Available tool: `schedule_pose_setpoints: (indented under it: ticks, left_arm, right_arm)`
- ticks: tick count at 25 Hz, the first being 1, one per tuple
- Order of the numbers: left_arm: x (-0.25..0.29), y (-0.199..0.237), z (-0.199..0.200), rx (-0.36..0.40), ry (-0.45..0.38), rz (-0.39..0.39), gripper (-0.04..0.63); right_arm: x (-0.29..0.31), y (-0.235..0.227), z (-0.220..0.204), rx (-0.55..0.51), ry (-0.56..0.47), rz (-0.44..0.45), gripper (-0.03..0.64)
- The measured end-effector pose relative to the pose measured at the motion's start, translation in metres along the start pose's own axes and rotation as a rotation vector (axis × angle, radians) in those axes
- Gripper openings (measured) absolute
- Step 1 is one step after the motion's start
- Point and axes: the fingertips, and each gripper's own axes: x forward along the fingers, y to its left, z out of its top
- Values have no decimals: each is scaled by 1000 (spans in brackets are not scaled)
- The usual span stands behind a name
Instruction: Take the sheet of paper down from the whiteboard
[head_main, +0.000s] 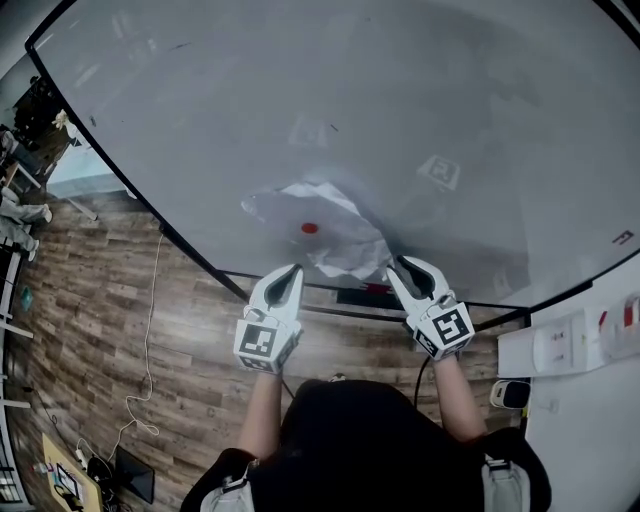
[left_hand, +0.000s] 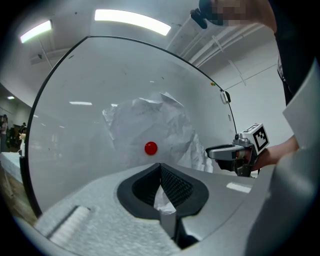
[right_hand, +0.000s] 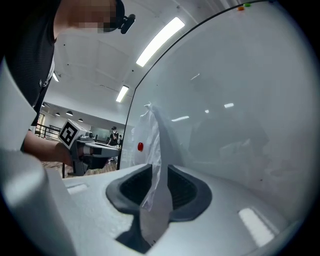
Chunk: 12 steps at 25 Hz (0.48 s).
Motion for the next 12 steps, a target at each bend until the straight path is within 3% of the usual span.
schedule_pose_setpoints:
  ticks: [6, 10, 12]
  left_arm:
    - [6, 2, -1, 11, 2, -18, 11]
    - [10, 4, 5, 35, -1, -20, 11]
    - [12, 5, 7, 51, -3, -12, 12]
  right_arm:
    - [6, 4, -12, 44, 37, 29, 104]
    - [10, 13, -18, 20, 63, 42, 103]
    - [11, 13, -18, 22, 59, 45, 71]
